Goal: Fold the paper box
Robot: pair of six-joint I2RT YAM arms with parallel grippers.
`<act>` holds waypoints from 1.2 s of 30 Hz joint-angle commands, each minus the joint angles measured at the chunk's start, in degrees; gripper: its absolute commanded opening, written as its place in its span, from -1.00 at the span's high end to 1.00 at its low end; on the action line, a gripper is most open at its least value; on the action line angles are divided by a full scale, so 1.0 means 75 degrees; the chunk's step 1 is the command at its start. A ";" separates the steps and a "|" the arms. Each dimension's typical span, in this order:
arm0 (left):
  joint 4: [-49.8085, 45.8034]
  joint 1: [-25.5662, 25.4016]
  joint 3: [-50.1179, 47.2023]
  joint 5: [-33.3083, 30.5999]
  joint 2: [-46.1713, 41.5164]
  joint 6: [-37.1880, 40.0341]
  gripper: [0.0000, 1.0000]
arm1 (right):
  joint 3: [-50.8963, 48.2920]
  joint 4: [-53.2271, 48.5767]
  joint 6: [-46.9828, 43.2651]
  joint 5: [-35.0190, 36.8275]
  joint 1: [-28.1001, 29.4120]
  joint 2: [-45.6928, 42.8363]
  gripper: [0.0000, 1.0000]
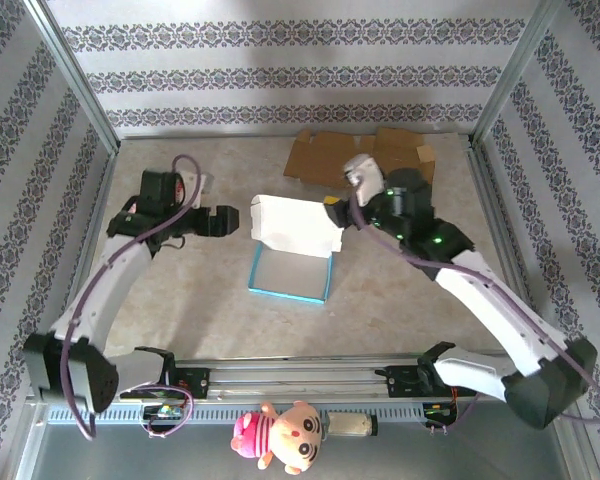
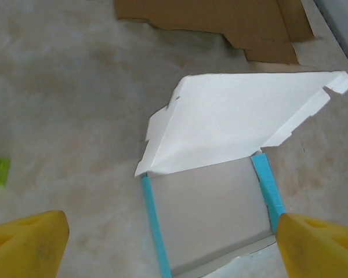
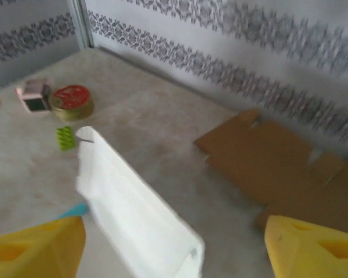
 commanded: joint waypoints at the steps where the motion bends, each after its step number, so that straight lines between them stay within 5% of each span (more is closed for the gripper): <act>1: -0.0754 -0.0117 0.0750 0.0525 0.0717 0.1914 -0.86 | -0.0125 -0.1290 0.1754 -0.1550 -0.0445 0.0928 -0.76; 11: -0.1224 -0.0141 0.1898 0.1244 0.2449 0.3466 -0.87 | 0.0958 -0.1710 -0.0030 -0.1203 -0.0623 0.3025 -0.61; 19: -0.0958 -0.0491 0.1972 0.0920 0.2980 0.3738 -0.83 | 0.0942 -0.1691 -0.0245 -0.1227 -0.0543 0.3542 0.00; 27: -0.1229 -0.0643 0.2473 0.0816 0.3518 0.3848 -0.44 | 0.0779 -0.1894 -0.0398 -0.0698 -0.0459 0.3296 0.11; 33: -0.1416 -0.0708 0.2699 0.0561 0.3776 0.3961 -0.13 | 0.0732 -0.1931 -0.0399 -0.0488 -0.0297 0.3279 0.46; 36: -0.1522 -0.0751 0.2787 0.0520 0.3843 0.3952 0.17 | 0.0841 -0.1947 -0.0277 -0.0413 -0.0220 0.3331 0.61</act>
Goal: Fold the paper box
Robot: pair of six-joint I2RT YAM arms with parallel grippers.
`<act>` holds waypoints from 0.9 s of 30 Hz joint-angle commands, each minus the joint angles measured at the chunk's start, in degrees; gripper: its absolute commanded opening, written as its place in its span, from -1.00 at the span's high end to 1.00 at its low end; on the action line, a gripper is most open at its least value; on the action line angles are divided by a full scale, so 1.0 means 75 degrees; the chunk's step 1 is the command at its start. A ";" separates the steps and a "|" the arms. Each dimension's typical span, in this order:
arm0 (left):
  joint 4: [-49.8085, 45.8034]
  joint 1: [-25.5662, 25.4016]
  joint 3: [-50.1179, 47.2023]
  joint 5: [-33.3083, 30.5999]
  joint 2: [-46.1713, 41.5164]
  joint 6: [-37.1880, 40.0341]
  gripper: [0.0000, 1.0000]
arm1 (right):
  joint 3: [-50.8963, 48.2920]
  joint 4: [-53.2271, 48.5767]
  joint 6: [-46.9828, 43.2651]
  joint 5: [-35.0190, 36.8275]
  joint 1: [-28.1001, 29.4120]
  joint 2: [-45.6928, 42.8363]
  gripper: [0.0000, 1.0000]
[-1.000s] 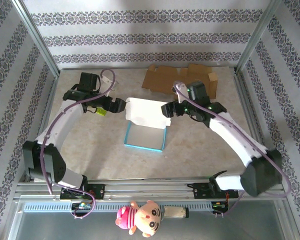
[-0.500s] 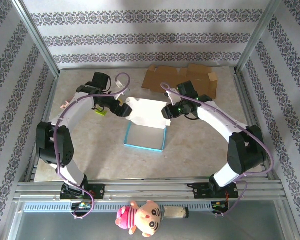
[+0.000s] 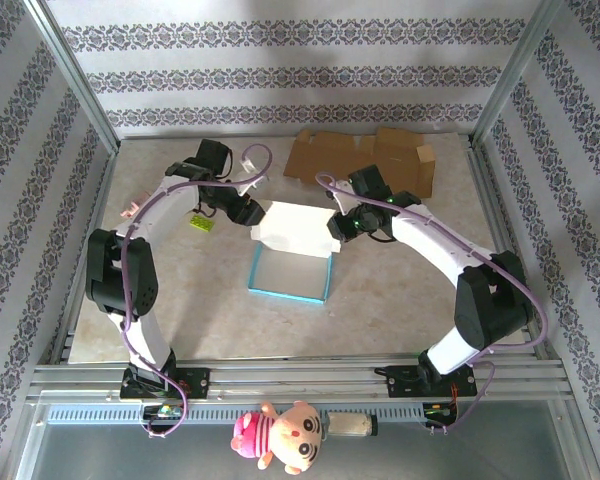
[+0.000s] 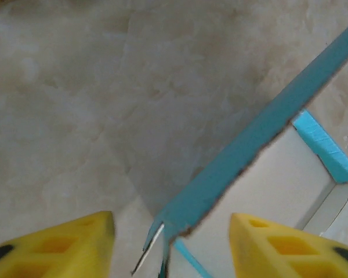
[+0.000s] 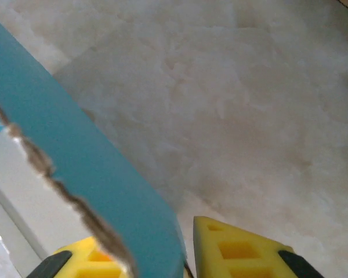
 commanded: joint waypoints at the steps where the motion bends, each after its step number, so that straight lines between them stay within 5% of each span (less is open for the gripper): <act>1: -0.0406 -0.0144 0.0258 -0.0091 0.0071 0.0092 0.31 | 0.0107 -0.0148 0.0122 0.0300 0.0155 -0.0128 0.66; 4: -0.0235 -0.0212 0.0274 -0.0226 0.0014 -0.0378 0.75 | 0.0280 -0.0138 0.0470 0.0633 0.0295 -0.0130 0.78; 8: 0.0353 -0.0446 0.0313 -0.1352 -0.0141 -0.1793 0.94 | 0.0762 0.0051 0.1639 0.1533 0.0483 -0.0118 1.00; 12: 0.1265 -0.0539 0.0236 -0.3137 -0.0426 -0.4276 0.95 | 0.0966 0.1079 0.3128 0.2301 0.0557 -0.0152 1.00; 17: 0.3051 -0.0746 -0.0827 -0.3551 -0.1042 -0.6798 0.90 | 0.0751 0.2463 0.4029 0.2915 0.0874 0.0110 1.00; 23: 0.4214 -0.1464 -0.1945 -0.4913 -0.1311 -0.7455 0.90 | -0.0402 0.4016 0.4534 0.3526 0.1106 -0.0046 1.00; 27: 0.5721 -0.1602 -0.3267 -0.5007 -0.1721 -0.7861 0.89 | -0.1637 0.5430 0.4379 0.3837 0.1251 -0.0185 1.00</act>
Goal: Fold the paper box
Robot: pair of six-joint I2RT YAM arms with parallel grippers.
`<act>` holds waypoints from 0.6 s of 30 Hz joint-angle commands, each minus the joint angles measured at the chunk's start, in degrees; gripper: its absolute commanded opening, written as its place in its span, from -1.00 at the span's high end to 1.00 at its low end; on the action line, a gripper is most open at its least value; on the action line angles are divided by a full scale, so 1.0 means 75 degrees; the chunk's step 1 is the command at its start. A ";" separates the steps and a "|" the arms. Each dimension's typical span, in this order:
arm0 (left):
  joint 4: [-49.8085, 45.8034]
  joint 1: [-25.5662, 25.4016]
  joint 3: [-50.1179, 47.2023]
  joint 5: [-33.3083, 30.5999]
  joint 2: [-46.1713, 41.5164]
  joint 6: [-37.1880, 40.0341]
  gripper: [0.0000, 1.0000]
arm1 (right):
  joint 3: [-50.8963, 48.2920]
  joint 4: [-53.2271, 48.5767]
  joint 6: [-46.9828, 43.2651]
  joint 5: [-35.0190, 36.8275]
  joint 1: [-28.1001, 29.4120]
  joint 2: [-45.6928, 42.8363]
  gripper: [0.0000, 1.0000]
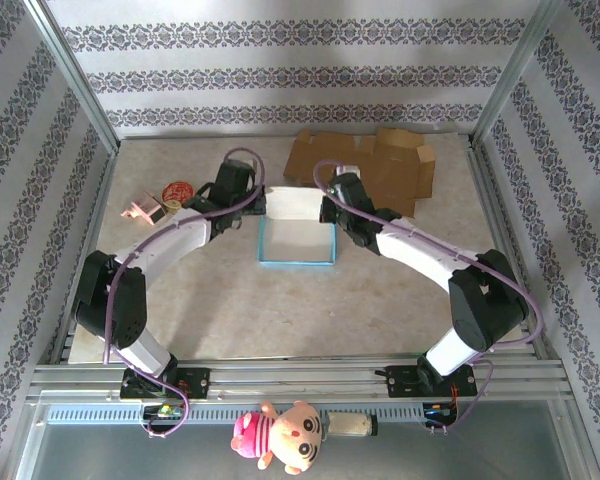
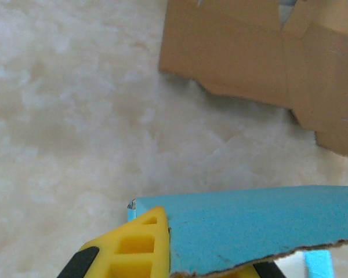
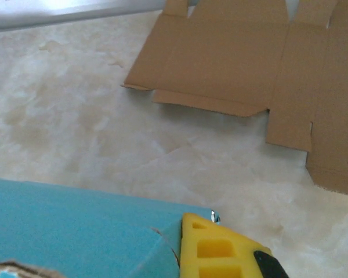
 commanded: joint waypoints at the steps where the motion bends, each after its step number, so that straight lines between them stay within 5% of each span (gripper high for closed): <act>1: 0.1621 -0.0137 -0.0831 -0.0433 -0.0317 -0.0967 0.89 | -0.0709 0.1850 0.0372 0.0232 0.0246 -0.0237 1.00; 8: 0.2422 -0.0639 -0.1729 -0.0218 -0.0559 -0.0900 0.85 | -0.2135 0.3525 0.0253 0.0292 0.0586 -0.0171 1.00; 18: 0.2439 -0.1151 -0.2692 -0.0033 -0.1140 -0.1369 0.59 | -0.2894 0.3436 0.0389 0.0374 0.0899 -0.0358 0.99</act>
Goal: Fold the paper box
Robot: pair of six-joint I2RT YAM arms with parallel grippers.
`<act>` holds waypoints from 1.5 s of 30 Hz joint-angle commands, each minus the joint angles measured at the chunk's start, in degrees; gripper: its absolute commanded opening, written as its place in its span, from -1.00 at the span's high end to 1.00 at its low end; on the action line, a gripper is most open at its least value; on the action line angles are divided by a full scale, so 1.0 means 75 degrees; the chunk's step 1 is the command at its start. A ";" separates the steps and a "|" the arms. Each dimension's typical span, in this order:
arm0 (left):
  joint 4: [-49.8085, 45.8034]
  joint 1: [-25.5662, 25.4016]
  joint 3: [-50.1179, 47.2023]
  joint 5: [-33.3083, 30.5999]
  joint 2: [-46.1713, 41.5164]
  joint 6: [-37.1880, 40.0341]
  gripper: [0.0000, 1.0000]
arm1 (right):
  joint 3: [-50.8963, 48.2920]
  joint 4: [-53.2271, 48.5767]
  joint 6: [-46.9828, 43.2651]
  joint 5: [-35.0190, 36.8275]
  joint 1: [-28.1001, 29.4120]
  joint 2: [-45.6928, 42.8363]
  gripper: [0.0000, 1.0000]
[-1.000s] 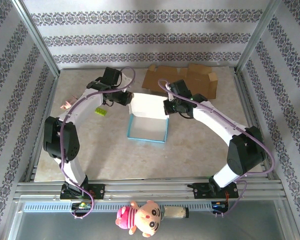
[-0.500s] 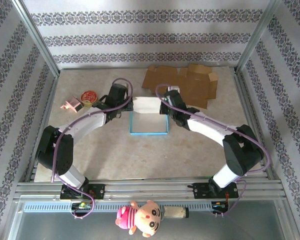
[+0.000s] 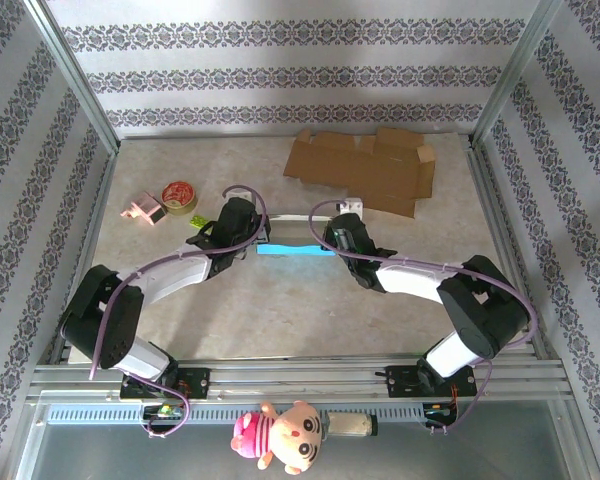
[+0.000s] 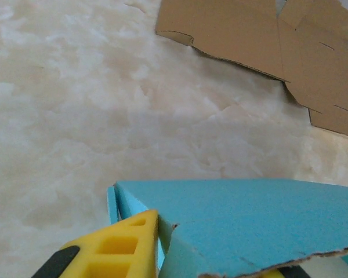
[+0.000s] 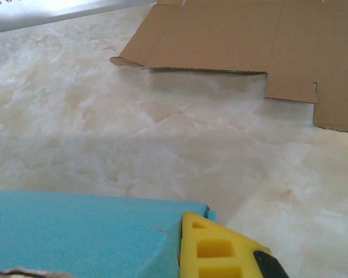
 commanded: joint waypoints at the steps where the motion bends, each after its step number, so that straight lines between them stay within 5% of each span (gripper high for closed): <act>1: 0.0214 -0.0422 -0.0324 0.0532 -0.0371 -0.0440 0.56 | -0.0303 0.0147 0.0216 -0.0329 0.0397 -0.0120 0.99; 17: 0.0383 -0.1344 -0.2222 -0.0082 -0.1907 -0.1758 0.18 | -0.1637 0.0873 -0.0423 0.0214 0.1408 -0.0374 0.66; 28: 0.0260 -0.2469 -0.3079 -0.1316 -0.3054 -0.2373 -0.12 | -0.2392 0.0617 -0.0534 -0.0172 0.1955 -0.1497 -0.12; 36: -0.0084 -0.3090 -0.3643 -0.1658 -0.3982 -0.2955 -0.33 | -0.3578 -0.0095 -0.0690 -0.1601 0.2106 -0.3652 -0.80; 45: -0.0941 -0.3772 -0.3367 -0.1908 -0.4774 -0.3084 -0.38 | -0.3616 -0.3700 -0.0688 -0.1830 0.2168 -0.8130 -0.96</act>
